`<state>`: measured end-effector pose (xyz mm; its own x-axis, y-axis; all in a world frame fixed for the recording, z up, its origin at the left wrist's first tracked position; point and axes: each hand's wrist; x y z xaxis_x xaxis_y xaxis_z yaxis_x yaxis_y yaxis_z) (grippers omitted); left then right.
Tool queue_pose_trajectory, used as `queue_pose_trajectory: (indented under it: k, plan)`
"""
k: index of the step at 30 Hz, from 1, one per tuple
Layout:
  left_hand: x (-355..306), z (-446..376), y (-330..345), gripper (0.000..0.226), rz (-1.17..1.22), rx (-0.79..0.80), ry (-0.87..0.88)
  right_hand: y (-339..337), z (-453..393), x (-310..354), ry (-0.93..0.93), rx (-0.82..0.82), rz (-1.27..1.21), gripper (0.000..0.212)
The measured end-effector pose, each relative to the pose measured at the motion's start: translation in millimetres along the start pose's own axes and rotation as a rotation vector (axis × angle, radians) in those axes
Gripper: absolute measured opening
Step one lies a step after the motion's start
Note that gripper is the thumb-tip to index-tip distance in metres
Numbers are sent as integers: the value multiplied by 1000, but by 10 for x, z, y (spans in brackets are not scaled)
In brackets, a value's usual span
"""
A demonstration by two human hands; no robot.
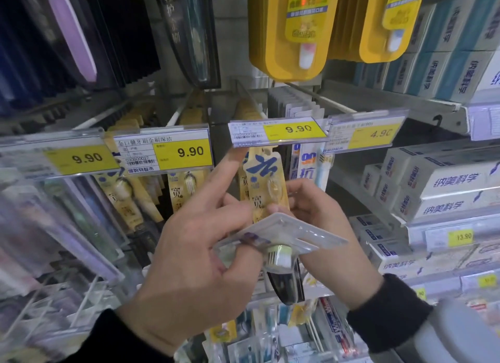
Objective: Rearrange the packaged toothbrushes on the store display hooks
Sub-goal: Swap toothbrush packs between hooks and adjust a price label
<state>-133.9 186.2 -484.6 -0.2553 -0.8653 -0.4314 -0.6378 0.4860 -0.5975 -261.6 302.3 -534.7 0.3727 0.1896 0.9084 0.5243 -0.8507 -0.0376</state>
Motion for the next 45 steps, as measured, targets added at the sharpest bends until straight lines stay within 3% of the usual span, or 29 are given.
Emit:
queue_pose_trajectory:
  k: [8, 11, 14, 17, 20, 23, 28, 33, 38, 45]
  plan:
    - [27, 86, 130, 26, -8, 14, -93, 11, -256, -42, 105, -28, 242, 9]
    - [-8, 110, 198, 13, -21, 66, -105, -80, -3, 63, 107, -61, 135, 27]
    - [-116, 116, 305, 15, 16, 128, -87, -289, 311, 162, 158, 2, -92, 43]
    - [-200, 124, 472, 9, 79, 171, -167, -467, 418, 211, 262, 108, -331, 33]
    - [-219, 39, 644, 10, 148, 178, -301, -550, 369, 263, 269, 111, -263, 21]
    - [-248, -101, 723, 16, 30, 165, -445, -594, 254, 230, 272, 34, -193, 20]
    - [-431, -255, 778, 20, -51, 96, -445, -715, 166, 140, 278, -44, -163, 18]
    - [-572, -440, 863, 26, 172, 36, -507, -839, 154, 108, 226, -71, -108, 19]
    - [-724, -583, 893, 24, 774, -32, -687, -900, 155, 89, 186, -23, -88, 18]
    - [-958, -640, 733, 40, 1054, -137, -682, -880, 94, 129, 26, 67, -83, 15]
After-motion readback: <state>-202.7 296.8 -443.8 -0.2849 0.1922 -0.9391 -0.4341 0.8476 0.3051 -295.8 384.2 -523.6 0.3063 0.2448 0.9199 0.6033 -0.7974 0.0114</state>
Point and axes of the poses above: each hand's wrist, its own z-axis away from the middle knuckle, its own y-axis out of the palm, x = y × z, and after that the axes turned 4 degrees about -z, right-handed
